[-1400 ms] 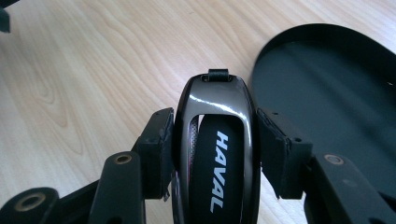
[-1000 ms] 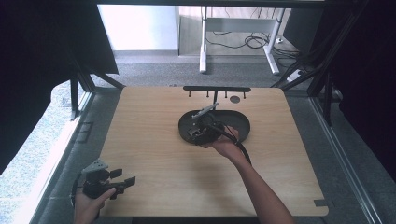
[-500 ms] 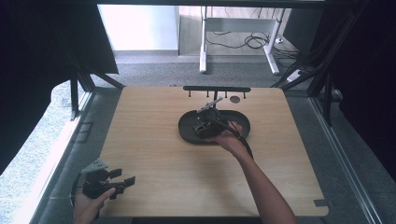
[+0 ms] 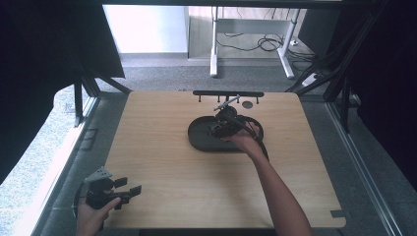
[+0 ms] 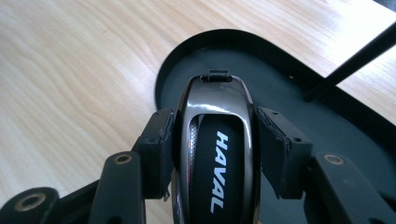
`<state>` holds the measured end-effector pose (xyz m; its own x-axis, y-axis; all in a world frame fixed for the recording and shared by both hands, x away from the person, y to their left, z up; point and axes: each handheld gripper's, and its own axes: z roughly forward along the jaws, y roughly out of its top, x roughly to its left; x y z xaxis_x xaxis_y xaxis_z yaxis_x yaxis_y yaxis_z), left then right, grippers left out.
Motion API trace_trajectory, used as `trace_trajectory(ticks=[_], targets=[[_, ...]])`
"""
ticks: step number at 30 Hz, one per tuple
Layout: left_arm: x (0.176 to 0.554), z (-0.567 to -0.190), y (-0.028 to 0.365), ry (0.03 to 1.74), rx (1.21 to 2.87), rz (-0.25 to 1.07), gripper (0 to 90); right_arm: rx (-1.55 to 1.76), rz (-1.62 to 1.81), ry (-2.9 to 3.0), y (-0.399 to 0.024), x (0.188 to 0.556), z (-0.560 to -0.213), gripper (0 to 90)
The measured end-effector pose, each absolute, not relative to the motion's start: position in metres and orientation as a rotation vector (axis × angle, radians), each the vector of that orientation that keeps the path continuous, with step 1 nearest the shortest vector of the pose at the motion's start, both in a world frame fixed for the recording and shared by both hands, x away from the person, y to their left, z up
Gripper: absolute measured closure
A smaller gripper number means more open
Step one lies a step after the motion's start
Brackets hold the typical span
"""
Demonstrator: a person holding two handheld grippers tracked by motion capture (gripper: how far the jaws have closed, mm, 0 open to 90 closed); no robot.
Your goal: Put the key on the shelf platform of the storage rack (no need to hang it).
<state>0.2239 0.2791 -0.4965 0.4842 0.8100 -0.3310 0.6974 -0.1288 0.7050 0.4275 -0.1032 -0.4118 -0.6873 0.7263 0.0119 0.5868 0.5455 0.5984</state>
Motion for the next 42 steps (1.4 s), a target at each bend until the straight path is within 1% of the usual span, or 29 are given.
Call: trace_trajectory(ticks=[9,17,42], targets=[[0.223,-0.496,0.280,1.259,1.865,0.168,24.7,1.174,0.833,2.501,-0.111,0.448,-0.417,49.5],[0.224,-0.498,0.278,1.261,1.871,0.161,24.7,1.209,0.819,2.497,-0.115,0.459,-0.429,49.5],[0.224,-0.499,0.275,1.256,1.881,0.154,24.7,1.211,0.697,2.446,-0.116,0.470,-0.473,49.4]])
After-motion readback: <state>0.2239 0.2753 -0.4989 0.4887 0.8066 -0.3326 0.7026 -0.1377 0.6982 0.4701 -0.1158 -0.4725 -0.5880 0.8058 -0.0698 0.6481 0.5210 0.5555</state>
